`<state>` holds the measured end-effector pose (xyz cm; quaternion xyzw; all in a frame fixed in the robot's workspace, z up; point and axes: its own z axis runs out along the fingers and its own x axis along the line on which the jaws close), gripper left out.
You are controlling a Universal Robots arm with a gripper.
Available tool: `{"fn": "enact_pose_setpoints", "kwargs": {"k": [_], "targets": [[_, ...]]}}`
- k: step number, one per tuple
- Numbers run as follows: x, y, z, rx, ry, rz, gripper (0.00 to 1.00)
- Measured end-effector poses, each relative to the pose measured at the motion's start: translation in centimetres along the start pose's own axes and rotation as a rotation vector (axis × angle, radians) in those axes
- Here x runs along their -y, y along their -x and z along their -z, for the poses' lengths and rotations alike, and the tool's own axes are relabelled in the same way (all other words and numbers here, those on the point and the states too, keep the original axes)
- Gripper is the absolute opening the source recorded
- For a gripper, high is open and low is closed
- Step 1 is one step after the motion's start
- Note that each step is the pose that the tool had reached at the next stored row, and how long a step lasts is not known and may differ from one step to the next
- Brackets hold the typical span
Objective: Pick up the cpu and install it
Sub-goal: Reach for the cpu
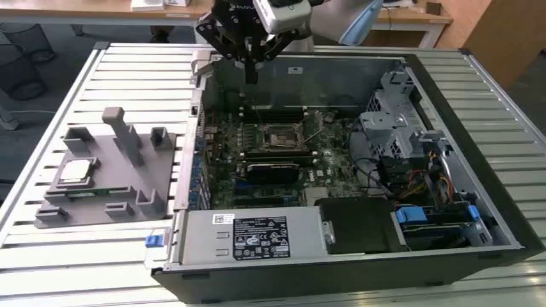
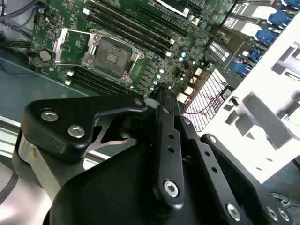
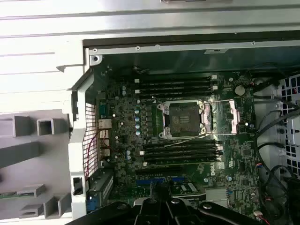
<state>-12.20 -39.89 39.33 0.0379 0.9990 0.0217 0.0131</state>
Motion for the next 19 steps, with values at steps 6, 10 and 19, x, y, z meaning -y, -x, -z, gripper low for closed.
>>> {"fn": "enact_pose_setpoints", "kwargs": {"k": [6, 10, 19], "targets": [[0.00, -0.08, 0.00, 0.0000, 0.0001, 0.000, 0.11], [0.02, -0.25, -0.01, 0.0000, 0.0001, 0.000, 0.11], [0.05, -0.66, -0.02, 0.0000, 0.0001, 0.000, 0.11]]}}
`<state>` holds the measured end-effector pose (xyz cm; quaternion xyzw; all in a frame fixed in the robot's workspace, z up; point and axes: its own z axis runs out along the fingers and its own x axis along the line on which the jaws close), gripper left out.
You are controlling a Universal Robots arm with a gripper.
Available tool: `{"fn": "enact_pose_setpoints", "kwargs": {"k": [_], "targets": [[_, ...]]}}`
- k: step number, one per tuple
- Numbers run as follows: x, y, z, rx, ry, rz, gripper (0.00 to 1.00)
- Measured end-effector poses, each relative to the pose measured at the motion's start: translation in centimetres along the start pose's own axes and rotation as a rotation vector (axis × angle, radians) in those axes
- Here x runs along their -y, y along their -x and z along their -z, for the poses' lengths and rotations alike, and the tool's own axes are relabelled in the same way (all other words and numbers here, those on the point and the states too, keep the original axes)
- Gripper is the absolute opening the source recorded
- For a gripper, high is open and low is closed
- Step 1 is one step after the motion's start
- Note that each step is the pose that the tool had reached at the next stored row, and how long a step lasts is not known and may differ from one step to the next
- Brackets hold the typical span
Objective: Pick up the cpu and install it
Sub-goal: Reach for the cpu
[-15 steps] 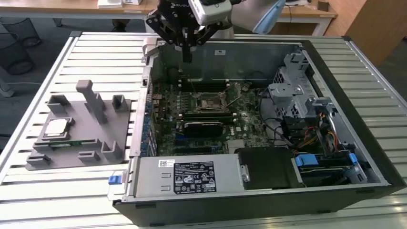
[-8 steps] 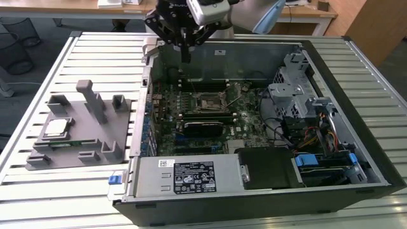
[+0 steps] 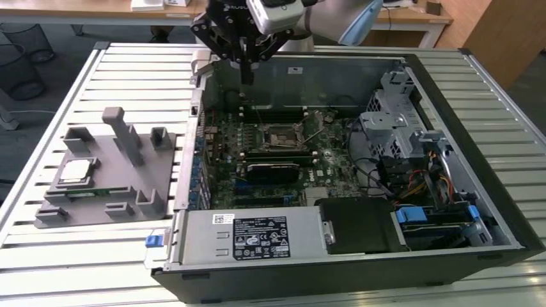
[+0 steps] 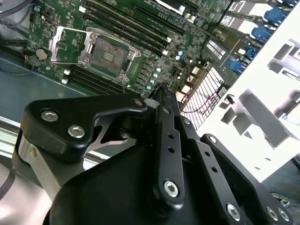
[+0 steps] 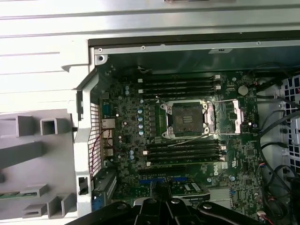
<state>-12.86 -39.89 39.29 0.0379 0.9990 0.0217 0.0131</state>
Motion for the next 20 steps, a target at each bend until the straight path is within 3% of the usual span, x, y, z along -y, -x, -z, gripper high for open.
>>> {"fn": "enact_pose_setpoints", "kwargs": {"k": [20], "targets": [[0.05, -0.55, -0.07, -0.0008, -0.0001, 0.000, 0.11]]}}
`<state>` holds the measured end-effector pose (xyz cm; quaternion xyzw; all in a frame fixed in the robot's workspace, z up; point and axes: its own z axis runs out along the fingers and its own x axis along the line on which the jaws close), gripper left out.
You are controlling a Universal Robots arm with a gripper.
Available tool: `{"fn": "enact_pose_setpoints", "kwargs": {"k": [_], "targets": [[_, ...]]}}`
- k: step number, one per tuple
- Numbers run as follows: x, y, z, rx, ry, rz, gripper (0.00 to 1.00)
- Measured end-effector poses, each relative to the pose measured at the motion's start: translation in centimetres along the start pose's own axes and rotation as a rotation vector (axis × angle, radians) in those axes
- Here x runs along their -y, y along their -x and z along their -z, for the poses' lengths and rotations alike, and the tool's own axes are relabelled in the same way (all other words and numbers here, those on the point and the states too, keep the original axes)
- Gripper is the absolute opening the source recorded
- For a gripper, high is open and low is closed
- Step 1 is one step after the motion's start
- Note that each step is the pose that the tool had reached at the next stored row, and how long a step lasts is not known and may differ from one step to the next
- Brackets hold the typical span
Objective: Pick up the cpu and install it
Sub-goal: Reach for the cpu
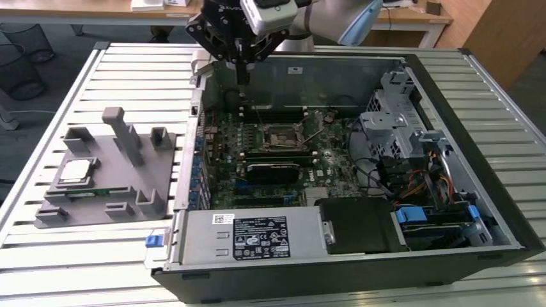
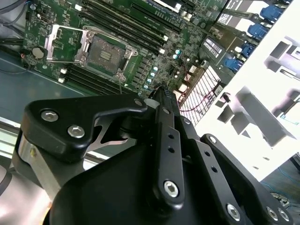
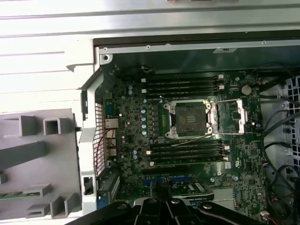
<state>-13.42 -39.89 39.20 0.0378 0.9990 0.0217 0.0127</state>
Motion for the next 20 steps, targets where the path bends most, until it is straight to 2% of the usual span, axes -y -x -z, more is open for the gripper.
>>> {"fn": "enact_pose_setpoints", "kwargs": {"k": [20], "targets": [[0.06, -0.64, -0.16, -0.0046, -0.0003, 0.000, 0.11]]}}
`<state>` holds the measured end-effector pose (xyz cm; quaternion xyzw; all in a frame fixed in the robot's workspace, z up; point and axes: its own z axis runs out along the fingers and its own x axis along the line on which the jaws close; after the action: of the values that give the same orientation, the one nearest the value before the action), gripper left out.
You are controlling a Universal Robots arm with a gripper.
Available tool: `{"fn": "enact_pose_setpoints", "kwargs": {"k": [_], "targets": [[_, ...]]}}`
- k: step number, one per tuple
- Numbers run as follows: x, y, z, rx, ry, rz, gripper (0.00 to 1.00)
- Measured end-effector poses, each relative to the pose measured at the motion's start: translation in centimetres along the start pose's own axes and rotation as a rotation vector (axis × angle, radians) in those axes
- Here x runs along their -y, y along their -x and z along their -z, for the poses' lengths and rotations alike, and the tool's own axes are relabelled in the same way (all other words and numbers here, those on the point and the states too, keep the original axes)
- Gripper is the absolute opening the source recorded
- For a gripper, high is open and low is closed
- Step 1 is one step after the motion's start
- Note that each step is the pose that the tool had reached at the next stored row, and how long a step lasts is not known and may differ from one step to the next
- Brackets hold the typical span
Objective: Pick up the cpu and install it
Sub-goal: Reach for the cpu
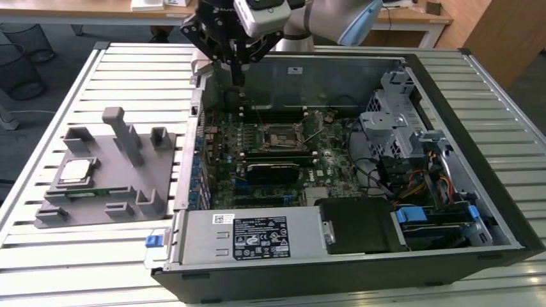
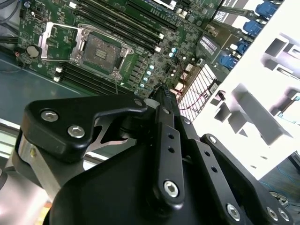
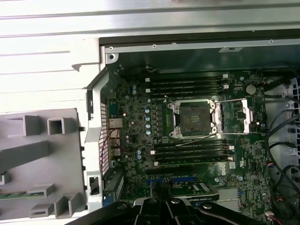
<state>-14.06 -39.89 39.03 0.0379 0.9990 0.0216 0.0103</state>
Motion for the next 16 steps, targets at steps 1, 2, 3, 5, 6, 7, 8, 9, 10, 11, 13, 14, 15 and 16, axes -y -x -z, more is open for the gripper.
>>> {"fn": "enact_pose_setpoints", "kwargs": {"k": [1, 2, 3, 5, 6, 7, 8, 9, 10, 11, 13, 14, 15, 16], "targets": [[0.00, -0.06, -0.01, -0.0001, 0.0000, 0.000, 0.11], [0.01, -0.13, -0.01, -0.0003, -0.0001, 0.000, 0.11], [0.02, -0.20, -0.02, -0.0003, 0.0000, 0.000, 0.11], [0.03, -0.35, -0.03, -0.0005, 0.0000, 0.000, 0.11], [0.03, -0.43, -0.04, -0.0005, 0.0000, 0.000, 0.11], [0.04, -0.50, -0.04, -0.0006, 0.0000, 0.000, 0.11], [0.05, -0.58, -0.05, -0.0007, 0.0000, 0.000, 0.11], [0.05, -0.67, -0.05, -0.0008, -0.0001, 0.000, 0.11], [0.06, -0.79, -0.04, -0.0011, -0.0002, 0.000, 0.11], [0.06, -0.92, -0.05, -0.0011, -0.0002, 0.000, 0.11], [0.06, -1.23, -0.06, -0.0010, 0.0000, 0.000, 0.11], [0.06, -1.35, -0.06, -0.0011, 0.0000, 0.000, 0.11], [0.06, -1.48, -0.06, -0.0013, -0.0001, 0.000, 0.11], [0.06, -1.64, -0.06, -0.0013, -0.0001, 0.000, 0.11]]}}
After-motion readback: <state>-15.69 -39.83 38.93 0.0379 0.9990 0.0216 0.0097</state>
